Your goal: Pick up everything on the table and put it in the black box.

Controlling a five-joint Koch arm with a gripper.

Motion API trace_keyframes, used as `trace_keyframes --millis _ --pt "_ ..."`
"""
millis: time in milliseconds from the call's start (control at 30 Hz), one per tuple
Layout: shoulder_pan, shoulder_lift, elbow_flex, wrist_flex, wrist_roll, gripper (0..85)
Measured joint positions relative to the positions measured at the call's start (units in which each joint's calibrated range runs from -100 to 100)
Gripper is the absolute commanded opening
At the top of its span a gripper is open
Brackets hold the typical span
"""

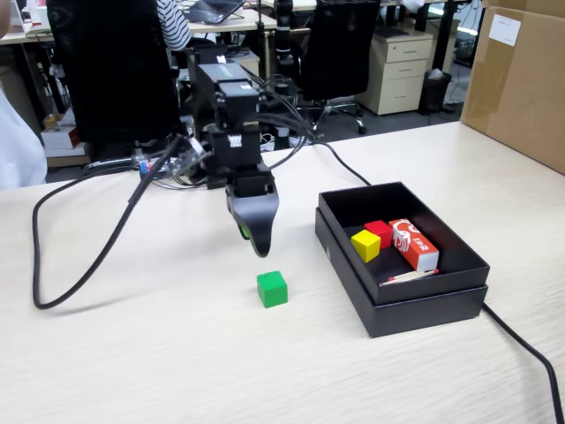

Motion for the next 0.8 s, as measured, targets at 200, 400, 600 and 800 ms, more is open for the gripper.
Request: trace_keyframes --millis 200,400,600,800 --pt "0.29 10.1 5.93 0.08 0.05 47.6" --pt "0.44 17.09 9.77 0.08 0.05 47.5" --pt "0.98 22.01 12.23 0.08 0.15 44.7" --pt "1.32 24.34 13.6 0.08 1.32 22.5"
